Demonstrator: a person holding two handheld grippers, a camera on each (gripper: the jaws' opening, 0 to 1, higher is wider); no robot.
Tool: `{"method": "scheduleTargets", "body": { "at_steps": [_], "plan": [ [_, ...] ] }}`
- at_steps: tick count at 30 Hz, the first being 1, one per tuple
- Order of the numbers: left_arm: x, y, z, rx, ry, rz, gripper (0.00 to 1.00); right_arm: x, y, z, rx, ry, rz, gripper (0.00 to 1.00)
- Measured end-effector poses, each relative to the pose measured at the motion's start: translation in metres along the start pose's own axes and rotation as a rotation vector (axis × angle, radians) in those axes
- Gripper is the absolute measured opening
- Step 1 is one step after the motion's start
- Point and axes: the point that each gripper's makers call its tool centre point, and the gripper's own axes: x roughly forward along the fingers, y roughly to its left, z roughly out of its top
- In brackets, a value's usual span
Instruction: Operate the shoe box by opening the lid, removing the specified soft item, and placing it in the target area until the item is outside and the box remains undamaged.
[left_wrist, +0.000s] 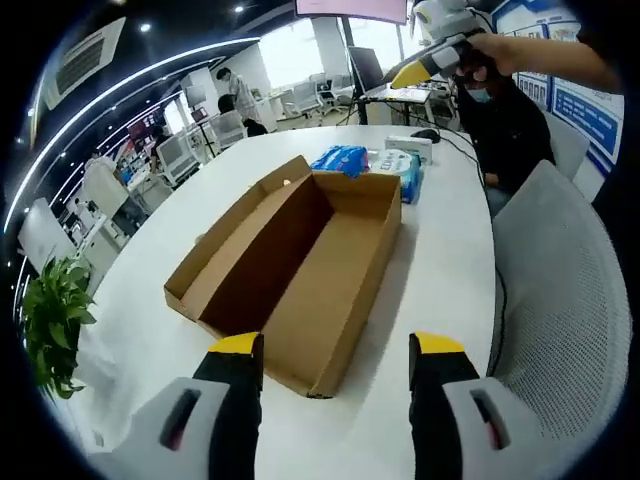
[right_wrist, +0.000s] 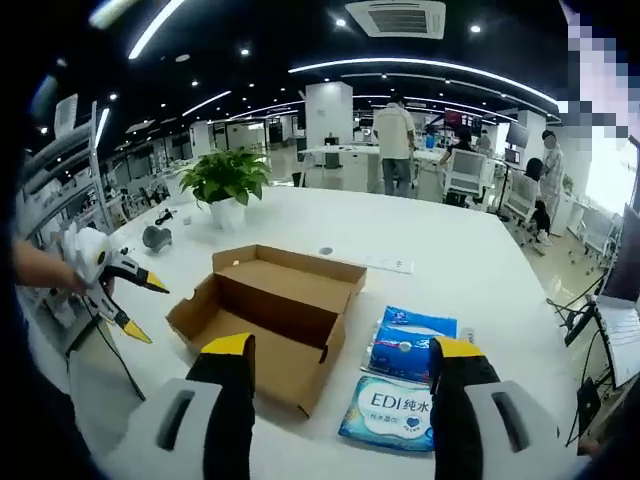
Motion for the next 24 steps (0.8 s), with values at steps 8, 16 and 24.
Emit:
{"method": "scheduleTargets", "body": {
  "at_steps": [8,16,24],
  "plan": [
    [0.024,0.005,-0.007,0.034,0.052,-0.025,0.42,0.000,-0.009,-0.004,-0.054,0.035,-0.010,0.54],
    [0.048,0.006,-0.021,0.115,0.119,-0.045,0.44,0.002,-0.002,-0.014,0.072,0.032,-0.023,0.54],
    [0.063,0.002,-0.034,0.117,0.140,-0.086,0.44,0.012,-0.006,-0.033,0.062,0.094,-0.068,0.47]
  ]
}}
